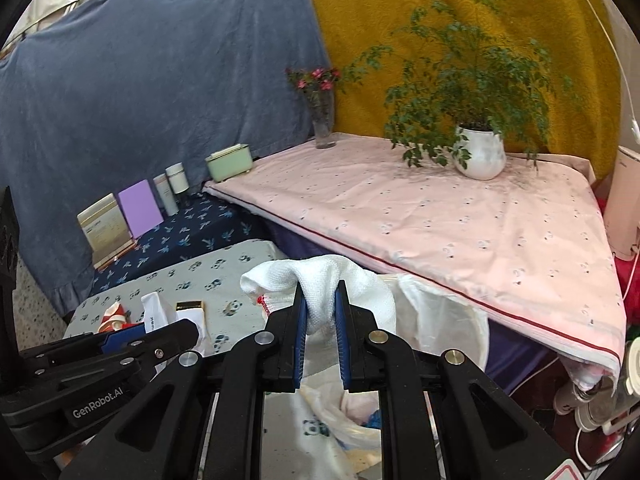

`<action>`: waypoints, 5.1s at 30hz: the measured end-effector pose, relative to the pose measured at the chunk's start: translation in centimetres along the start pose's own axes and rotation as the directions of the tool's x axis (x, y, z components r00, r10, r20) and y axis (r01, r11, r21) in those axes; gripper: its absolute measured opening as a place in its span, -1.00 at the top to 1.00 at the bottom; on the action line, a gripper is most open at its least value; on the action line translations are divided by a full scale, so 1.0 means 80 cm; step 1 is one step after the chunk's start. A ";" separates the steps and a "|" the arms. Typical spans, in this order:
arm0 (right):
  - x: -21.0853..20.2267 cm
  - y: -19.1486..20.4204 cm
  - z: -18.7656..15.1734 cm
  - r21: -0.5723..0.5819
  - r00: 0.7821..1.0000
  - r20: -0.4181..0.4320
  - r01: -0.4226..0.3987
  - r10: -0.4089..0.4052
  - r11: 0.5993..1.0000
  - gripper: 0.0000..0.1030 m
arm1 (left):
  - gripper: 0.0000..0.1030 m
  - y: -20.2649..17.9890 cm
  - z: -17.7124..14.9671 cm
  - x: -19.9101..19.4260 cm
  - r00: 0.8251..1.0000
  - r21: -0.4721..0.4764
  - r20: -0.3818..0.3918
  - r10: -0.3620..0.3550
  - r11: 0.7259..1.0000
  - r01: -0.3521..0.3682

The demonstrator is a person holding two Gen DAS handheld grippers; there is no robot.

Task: Collect trash
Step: 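Carry the receipt and sock over the bin with both grippers, then open both grippers to drop the receipt and sock into the bin, then move both grippers back over the table toward the red bag and grey pouch, then grasp the grey drawstring pouch with the left gripper while the right grasps the red paper bag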

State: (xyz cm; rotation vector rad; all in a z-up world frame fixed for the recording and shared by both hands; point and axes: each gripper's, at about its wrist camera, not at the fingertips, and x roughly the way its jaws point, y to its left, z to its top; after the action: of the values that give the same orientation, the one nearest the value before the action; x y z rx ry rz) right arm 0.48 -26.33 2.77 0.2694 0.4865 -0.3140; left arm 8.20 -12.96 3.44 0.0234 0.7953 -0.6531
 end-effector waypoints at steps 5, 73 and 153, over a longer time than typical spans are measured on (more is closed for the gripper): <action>-0.003 -0.027 -0.002 0.025 1.000 0.005 0.028 -0.029 0.999 0.76 | 0.41 -0.024 0.005 0.013 1.000 0.028 -0.010 -0.021 0.999 0.021; 0.013 0.101 -0.010 -0.060 0.996 -0.026 -0.087 0.085 0.994 0.00 | -0.65 0.166 -0.020 -0.032 0.973 -0.221 0.036 0.229 0.951 -0.216; 0.167 0.351 -0.120 -0.246 0.909 -0.330 -0.342 0.254 0.907 0.99 | 0.95 0.361 -0.103 -0.071 0.959 -0.418 -0.105 0.263 0.863 -0.283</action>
State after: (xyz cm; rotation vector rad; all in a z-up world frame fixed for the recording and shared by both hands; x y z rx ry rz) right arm 17.69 -0.50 -7.04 0.0905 0.7649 0.1090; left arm 15.86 15.40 -4.91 -0.2497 0.9455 -0.1968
